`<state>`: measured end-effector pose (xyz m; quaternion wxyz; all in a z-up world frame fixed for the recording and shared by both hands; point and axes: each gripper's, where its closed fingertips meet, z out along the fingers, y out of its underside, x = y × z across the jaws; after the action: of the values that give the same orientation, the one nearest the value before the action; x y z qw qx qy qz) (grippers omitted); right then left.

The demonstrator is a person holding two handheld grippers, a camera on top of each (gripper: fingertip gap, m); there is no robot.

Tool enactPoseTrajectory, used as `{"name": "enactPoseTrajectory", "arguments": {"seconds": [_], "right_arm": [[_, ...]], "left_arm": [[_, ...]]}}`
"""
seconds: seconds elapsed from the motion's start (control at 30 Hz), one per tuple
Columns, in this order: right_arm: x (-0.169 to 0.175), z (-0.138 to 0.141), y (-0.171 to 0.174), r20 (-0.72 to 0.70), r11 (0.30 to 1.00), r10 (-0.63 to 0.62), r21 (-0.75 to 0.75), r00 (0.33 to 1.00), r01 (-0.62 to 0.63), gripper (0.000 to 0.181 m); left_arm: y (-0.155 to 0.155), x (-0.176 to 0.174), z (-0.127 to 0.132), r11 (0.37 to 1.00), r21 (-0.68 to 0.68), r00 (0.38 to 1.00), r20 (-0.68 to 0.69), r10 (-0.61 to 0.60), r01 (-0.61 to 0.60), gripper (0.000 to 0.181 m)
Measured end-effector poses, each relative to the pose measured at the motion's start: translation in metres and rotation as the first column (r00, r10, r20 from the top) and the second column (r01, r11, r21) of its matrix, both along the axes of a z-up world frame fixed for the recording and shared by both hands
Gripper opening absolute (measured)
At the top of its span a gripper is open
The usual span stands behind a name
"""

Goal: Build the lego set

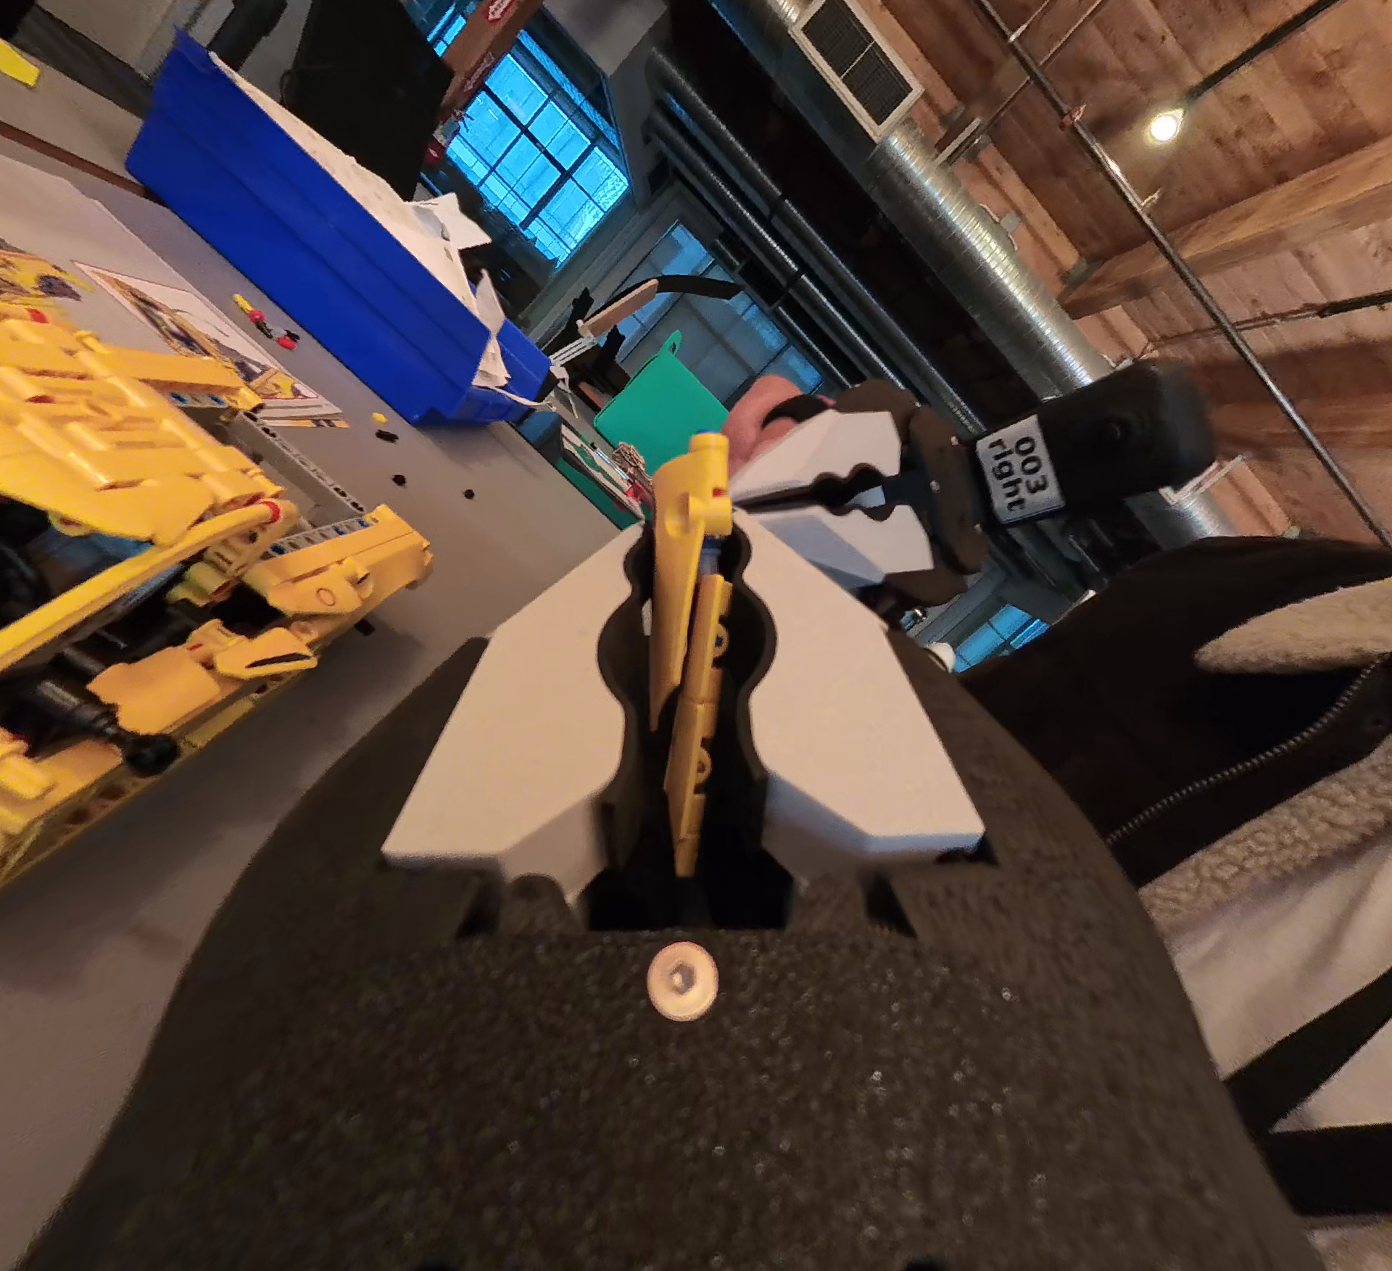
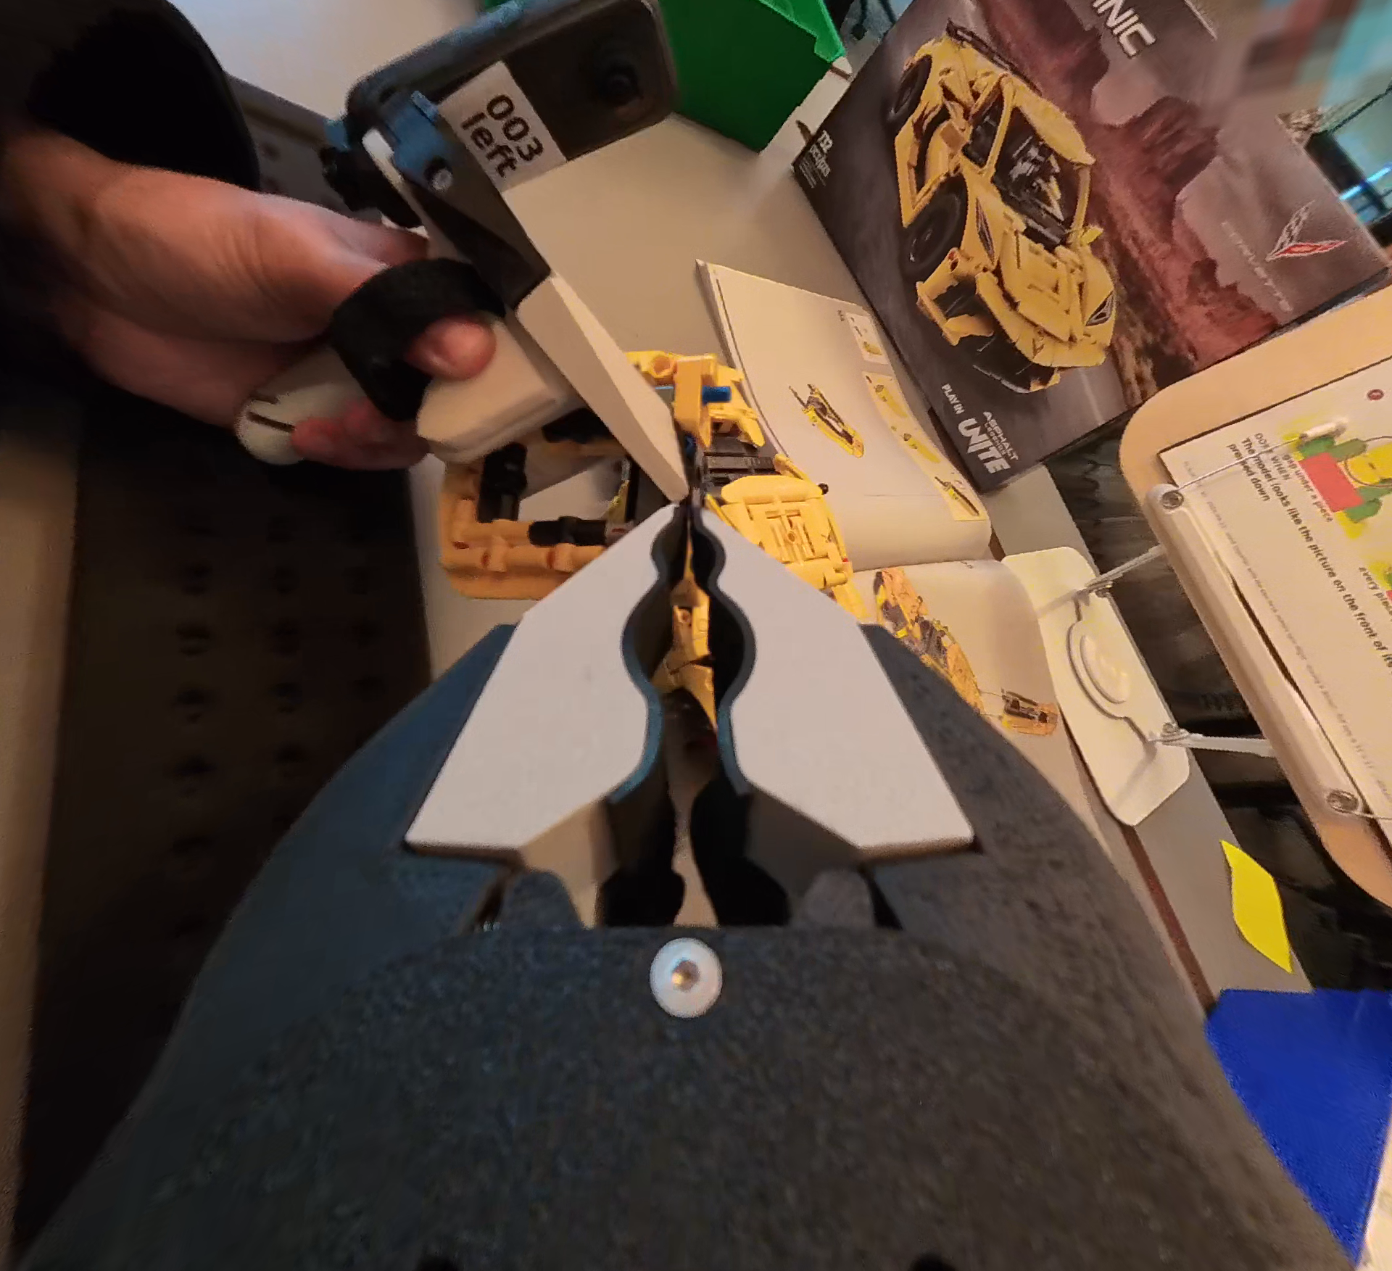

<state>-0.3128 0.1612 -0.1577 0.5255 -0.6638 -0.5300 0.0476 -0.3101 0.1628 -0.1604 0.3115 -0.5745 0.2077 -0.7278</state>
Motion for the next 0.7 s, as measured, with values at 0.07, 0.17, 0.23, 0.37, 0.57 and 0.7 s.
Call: {"name": "enactPoseTrajectory", "arguments": {"seconds": [0.07, 0.17, 0.23, 0.37, 0.57, 0.7], "right_arm": [[0.005, 0.007, -0.004, -0.007, 1.0, -0.009, -0.007, 1.0, 0.009, 0.015], [0.017, -0.001, 0.0, 0.046, 0.996, -0.059, -0.058, 0.997, 0.062, 0.039], [0.015, -0.008, 0.002, 0.061, 0.996, -0.057, -0.068, 0.996, 0.062, 0.04], [0.01, -0.012, 0.005, 0.093, 0.997, -0.066, -0.029, 0.993, 0.069, 0.035], [0.009, -0.015, 0.01, 0.164, 0.995, -0.093, 0.051, 0.982, 0.086, 0.032], [0.007, -0.015, 0.012, 0.178, 0.995, -0.092, 0.054, 0.98, 0.083, 0.032]], "left_arm": [[0.003, -0.001, -0.001, 1.0, -0.003, 1.0, -0.001, 0.018, -0.018, 0.015], [0.005, -0.002, -0.001, 1.0, -0.024, 1.0, 0.008, 0.02, -0.02, 0.015], [0.005, -0.002, -0.001, 1.0, -0.022, 1.0, 0.008, 0.022, -0.022, 0.015], [0.005, -0.001, -0.002, 0.999, -0.013, 0.999, -0.007, 0.031, -0.031, 0.015], [0.006, 0.001, -0.007, 0.999, -0.018, 0.999, -0.037, 0.04, -0.041, 0.015], [0.008, -0.001, -0.006, 0.998, -0.029, 0.998, -0.027, 0.05, -0.05, 0.015]]}}
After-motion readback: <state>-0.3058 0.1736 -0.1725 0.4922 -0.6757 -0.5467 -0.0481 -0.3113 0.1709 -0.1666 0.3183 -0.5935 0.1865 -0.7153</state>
